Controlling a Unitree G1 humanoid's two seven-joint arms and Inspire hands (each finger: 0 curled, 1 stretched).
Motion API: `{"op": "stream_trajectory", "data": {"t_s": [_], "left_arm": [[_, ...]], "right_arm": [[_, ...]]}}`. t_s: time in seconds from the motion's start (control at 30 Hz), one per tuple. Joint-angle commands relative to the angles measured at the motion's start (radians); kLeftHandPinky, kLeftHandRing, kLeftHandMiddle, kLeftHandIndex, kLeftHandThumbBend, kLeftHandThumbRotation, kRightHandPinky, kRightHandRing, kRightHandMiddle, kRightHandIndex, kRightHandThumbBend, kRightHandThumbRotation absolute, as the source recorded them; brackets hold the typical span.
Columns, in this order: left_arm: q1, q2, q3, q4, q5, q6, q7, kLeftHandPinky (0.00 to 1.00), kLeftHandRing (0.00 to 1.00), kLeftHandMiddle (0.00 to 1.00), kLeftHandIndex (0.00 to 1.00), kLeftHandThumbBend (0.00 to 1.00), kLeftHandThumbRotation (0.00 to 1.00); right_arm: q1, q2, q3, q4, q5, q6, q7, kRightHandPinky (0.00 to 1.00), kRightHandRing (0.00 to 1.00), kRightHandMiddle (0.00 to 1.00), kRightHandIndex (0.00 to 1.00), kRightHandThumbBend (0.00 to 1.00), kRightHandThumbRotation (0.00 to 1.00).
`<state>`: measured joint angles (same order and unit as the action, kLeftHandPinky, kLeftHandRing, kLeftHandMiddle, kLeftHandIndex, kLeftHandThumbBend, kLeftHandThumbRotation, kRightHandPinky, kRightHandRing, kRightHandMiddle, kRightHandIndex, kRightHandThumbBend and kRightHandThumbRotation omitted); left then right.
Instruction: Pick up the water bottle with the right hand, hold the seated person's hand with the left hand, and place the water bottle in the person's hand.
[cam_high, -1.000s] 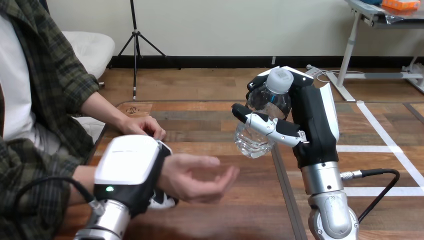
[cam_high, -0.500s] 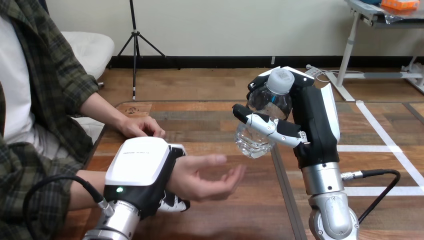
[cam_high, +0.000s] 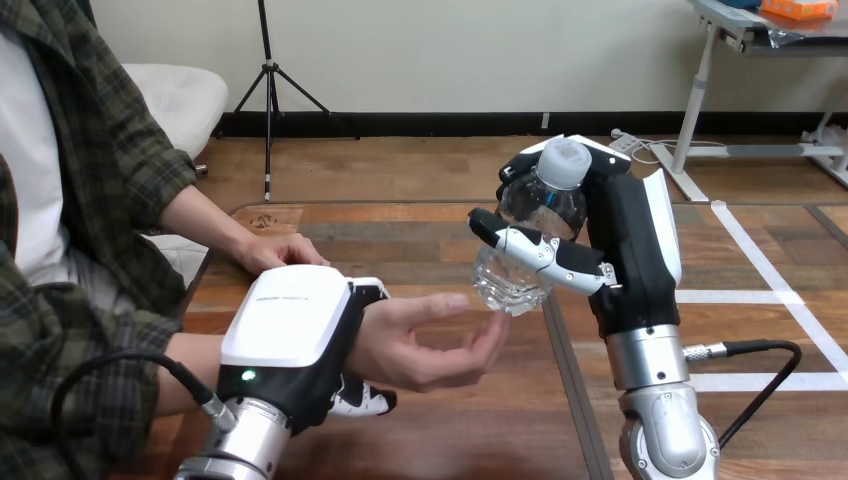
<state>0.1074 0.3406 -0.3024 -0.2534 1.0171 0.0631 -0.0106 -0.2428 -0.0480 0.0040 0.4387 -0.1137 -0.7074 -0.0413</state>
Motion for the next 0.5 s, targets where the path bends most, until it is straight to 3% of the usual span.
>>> {"op": "stream_trajectory", "data": {"t_s": [0.0, 0.47], "left_arm": [[-0.034, -0.008, -0.017, -0.013, -0.008, -0.02, 0.013, 0.47, 0.55, 0.59, 0.57, 0.8, 0.0], [-0.037, -0.016, -0.014, 0.008, -0.037, -0.043, 0.035, 0.45, 0.53, 0.57, 0.55, 0.76, 0.0]], "right_arm": [[-0.088, -0.011, -0.013, -0.02, 0.017, -0.032, 0.0, 0.36, 0.39, 0.44, 0.45, 0.67, 0.0], [-0.089, -0.013, -0.02, -0.012, 0.003, -0.041, -0.006, 0.35, 0.39, 0.43, 0.45, 0.69, 0.0]]}}
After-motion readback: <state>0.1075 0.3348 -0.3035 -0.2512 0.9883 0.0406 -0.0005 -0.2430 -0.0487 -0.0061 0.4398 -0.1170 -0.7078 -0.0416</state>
